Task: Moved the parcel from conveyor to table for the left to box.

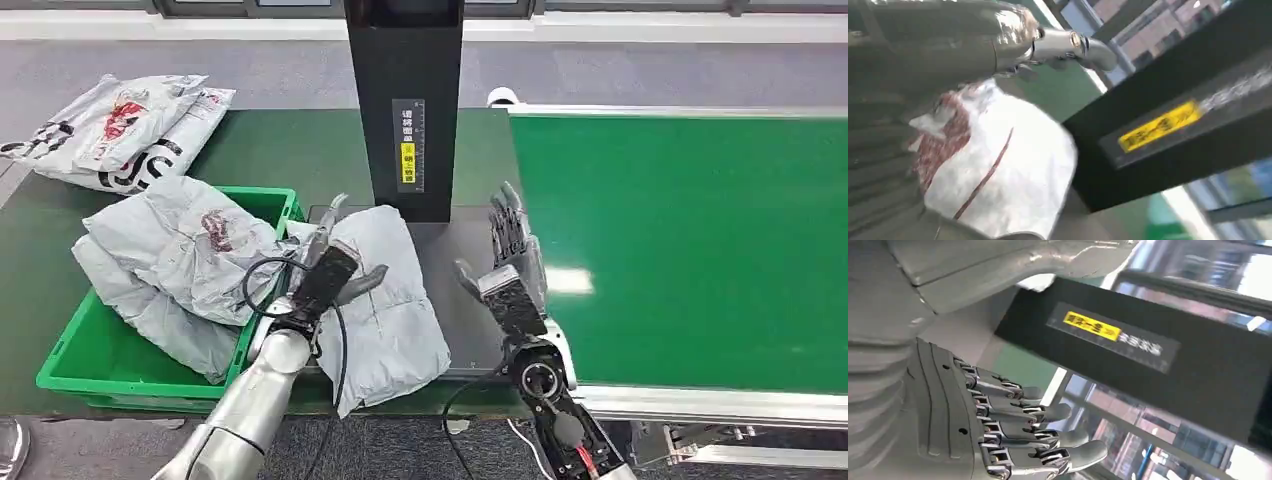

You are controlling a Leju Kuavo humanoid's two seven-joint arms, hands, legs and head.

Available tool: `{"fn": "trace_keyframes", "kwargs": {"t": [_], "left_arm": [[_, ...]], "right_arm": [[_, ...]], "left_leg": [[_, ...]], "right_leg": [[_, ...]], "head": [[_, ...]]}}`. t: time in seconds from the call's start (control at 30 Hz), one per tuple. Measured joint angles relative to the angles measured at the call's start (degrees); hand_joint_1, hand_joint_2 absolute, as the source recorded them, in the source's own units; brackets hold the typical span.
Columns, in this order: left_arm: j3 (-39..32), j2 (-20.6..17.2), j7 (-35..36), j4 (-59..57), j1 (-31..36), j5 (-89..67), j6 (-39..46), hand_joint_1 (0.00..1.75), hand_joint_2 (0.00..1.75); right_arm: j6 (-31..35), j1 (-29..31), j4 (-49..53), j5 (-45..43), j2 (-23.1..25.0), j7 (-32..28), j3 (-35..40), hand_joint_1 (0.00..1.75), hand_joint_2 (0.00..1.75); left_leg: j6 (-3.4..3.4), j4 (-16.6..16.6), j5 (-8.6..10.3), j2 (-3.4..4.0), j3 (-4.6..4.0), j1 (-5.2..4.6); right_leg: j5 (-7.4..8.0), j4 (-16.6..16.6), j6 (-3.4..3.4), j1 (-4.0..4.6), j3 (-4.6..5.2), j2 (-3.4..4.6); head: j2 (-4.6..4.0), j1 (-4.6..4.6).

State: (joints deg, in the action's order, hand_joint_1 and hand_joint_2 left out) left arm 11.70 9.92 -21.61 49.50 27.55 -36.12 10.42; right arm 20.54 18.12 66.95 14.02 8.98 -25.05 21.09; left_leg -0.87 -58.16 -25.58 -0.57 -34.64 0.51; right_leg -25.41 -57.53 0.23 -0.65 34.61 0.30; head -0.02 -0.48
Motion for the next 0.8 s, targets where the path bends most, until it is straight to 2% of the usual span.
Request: {"fn": "trace_keyframes", "kwargs": {"t": [0.1, 0.27, 0.6, 0.7, 0.73, 0.77, 0.8], "left_arm": [[2.89, 0.00, 3.94, -5.97, 1.80, -8.46, -1.73, 0.00, 1.75], [7.74, -0.07, 6.47, -14.73, 4.76, -13.98, -1.83, 0.00, 1.75], [8.87, -0.07, 6.47, -19.08, 6.85, -14.28, -1.79, 0.00, 1.75], [9.79, -0.07, 11.70, -20.78, 7.95, -18.64, -5.64, 0.00, 1.75], [10.46, -0.09, 13.96, -21.69, 8.73, -20.41, -7.26, 0.24, 1.75], [11.34, -0.09, 16.92, -22.88, 9.61, -22.77, -9.73, 1.75, 1.75], [12.04, -0.09, 19.20, -23.97, 10.38, -24.35, -11.44, 1.75, 1.75]], "right_arm": [[-0.98, 1.03, -0.42, -5.28, 0.39, -1.57, -1.44, 0.00, 1.75], [-0.85, 3.28, -2.54, -6.18, 0.76, -2.05, -2.77, 0.00, 1.75], [-0.85, 3.93, -3.85, -6.20, 0.87, -2.14, -2.86, 0.00, 1.75], [-1.46, 4.25, -4.33, -6.31, 0.98, -1.86, -2.86, 0.00, 1.75], [-1.62, 4.62, -4.75, -6.26, 1.14, -1.77, -2.86, 0.00, 1.75], [-1.77, 5.12, -5.44, -6.11, 1.40, -1.79, -2.86, 0.00, 1.75], [-1.83, 5.49, -5.99, -5.83, 1.73, -1.85, -2.86, 0.00, 1.75]], "left_leg": [[0.00, 0.00, 0.00, 0.00, 0.00, 0.00], [-0.01, 0.01, 0.01, 0.00, 0.01, 0.00], [0.00, 0.01, 0.01, -0.05, 0.03, 0.01], [0.00, 0.01, 0.02, -0.12, 0.12, 0.01], [0.01, 0.02, 0.02, -0.16, 0.19, 0.01], [0.02, 0.05, 0.01, -0.21, 0.30, 0.01], [0.03, 0.07, -0.03, -0.23, 0.48, 0.01]], "right_leg": [[0.00, 0.00, 0.00, 0.00, 0.00, 0.00], [0.00, -0.02, -0.01, 0.01, -0.01, 0.00], [0.00, -0.01, 0.00, 0.01, -0.08, -0.02], [-0.01, -0.01, 0.00, 0.01, -0.22, -0.08], [-0.02, -0.01, 0.01, 0.01, -0.33, -0.13], [-0.06, -0.01, 0.01, 0.01, -0.49, -0.20], [-0.15, 0.01, 0.03, 0.01, -0.65, -0.21]], "head": [[0.02, 0.00], [0.00, -0.02], [0.02, -0.02], [0.02, -0.02], [0.00, -0.02], [0.02, -0.02], [0.02, -0.02]]}}
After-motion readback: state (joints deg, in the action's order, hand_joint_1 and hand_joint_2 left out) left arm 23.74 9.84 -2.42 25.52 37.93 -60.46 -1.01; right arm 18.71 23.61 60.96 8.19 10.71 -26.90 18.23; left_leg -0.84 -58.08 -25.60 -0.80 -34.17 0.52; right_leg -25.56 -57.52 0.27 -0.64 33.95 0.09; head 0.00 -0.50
